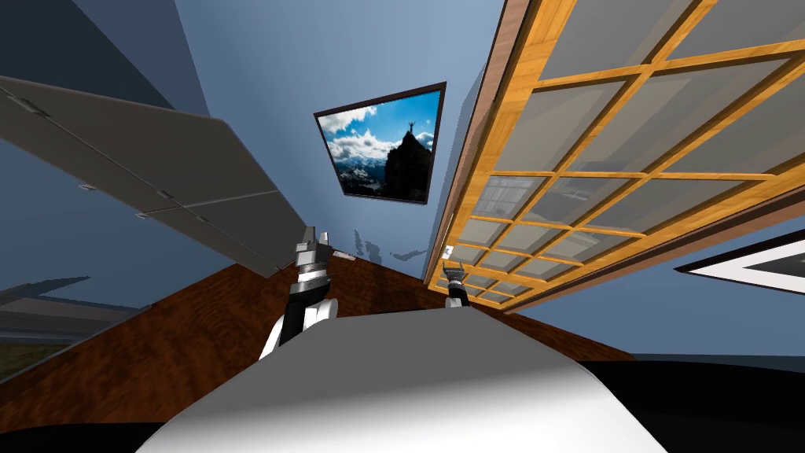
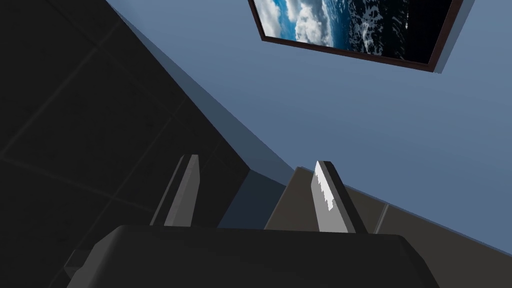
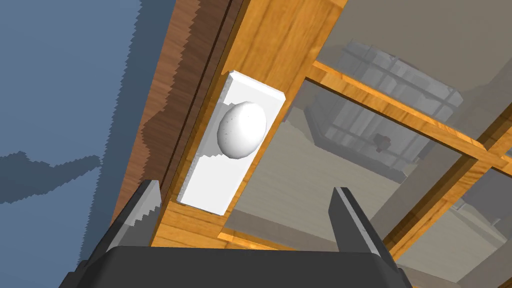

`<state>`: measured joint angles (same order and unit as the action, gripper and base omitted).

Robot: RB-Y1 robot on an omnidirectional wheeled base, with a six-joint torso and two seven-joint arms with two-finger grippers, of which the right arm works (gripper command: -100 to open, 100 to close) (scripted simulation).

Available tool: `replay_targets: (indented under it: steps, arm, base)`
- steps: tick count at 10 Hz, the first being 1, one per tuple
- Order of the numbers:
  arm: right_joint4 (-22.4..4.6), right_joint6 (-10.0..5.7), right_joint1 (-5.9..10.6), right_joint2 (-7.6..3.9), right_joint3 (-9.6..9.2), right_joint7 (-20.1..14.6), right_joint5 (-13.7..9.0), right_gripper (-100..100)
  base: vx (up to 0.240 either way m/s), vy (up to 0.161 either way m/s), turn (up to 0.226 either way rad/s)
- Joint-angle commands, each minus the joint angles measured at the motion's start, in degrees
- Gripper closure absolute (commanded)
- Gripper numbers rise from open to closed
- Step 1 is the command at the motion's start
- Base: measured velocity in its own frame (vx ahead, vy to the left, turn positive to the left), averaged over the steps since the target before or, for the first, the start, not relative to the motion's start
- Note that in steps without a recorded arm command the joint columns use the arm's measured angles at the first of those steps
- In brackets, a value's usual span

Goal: Pull the door open

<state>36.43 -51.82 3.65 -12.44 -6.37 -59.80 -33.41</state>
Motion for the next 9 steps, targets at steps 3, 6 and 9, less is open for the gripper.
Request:
replay_targets:
  steps: [3,6,9]
  arm:
    - [0.38,0.43,0.26,0.54,-0.61,-5.44,-1.98,-100]
    - [0.67,0.74,0.45,0.92,-1.02,-9.62,-3.33,-100]
    - [0.99,1.08,0.66,1.34,-1.47,-13.69,-4.83,-100]
  base:
    - [-0.052,-0.009,0.031]
    - [-0.045,-0.010,0.027]
    - [-0.057,-0.016,0.034]
